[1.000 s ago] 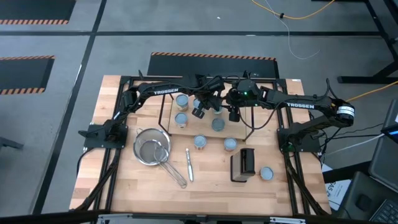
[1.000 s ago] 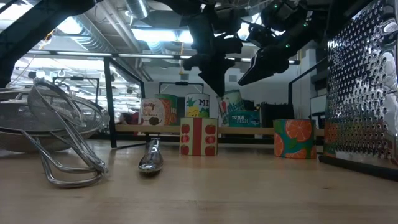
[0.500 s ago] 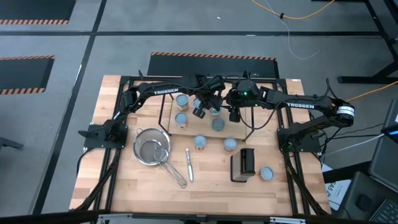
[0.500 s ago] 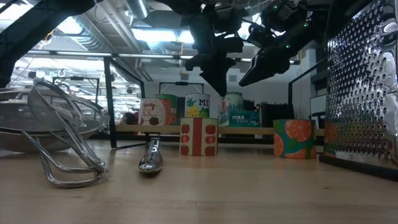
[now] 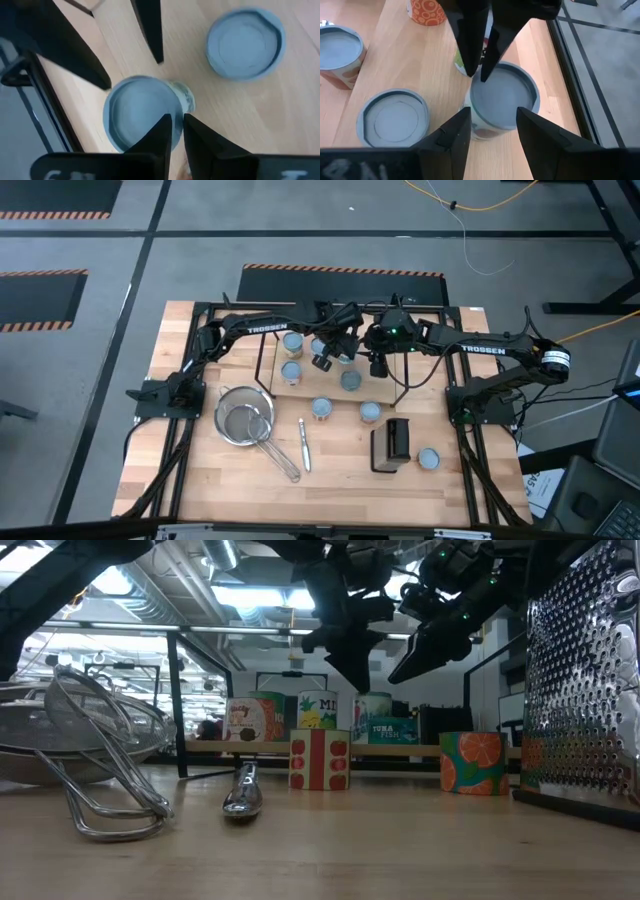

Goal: Pick and place cans onto a shelf
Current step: Put the green can on the shelf

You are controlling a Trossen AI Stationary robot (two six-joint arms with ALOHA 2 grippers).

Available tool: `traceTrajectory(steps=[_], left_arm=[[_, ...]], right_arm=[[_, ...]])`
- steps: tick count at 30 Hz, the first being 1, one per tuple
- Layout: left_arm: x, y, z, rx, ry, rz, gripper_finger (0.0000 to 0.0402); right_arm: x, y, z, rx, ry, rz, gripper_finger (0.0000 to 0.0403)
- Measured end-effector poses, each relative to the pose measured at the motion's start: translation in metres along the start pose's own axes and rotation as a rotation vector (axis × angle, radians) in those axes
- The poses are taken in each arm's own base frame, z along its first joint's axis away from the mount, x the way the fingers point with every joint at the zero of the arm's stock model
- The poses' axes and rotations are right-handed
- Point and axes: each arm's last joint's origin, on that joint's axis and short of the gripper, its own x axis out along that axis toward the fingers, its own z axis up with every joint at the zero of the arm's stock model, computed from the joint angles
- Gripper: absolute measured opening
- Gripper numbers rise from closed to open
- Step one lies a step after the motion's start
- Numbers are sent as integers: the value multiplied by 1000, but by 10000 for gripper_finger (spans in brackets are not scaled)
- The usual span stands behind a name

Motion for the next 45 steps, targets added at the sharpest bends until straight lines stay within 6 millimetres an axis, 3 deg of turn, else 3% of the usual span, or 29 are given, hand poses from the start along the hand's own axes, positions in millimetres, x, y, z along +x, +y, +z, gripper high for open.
traceTrajectory(steps=[7,14,25,33,37,45], left_arm=[[-7,-7,10,22,-5,20,29],[-38,-12,14,-17,-32,28,16],[-140,-30,-3,-177,-90,1,1],[-200,-61,-21,-335,-136,-99,3],[-203,-87,-28,-364,-175,-124,2],[-176,-146,-55,-439,-282,-56,12]], right_arm=[[-4,0,2,-1,-14,-6,163],[-25,-3,16,12,-42,-11,163],[-61,13,52,9,-25,80,163],[-67,40,62,-51,-24,171,163],[-69,51,61,-34,10,212,163],[-67,66,62,-26,29,265,163]])
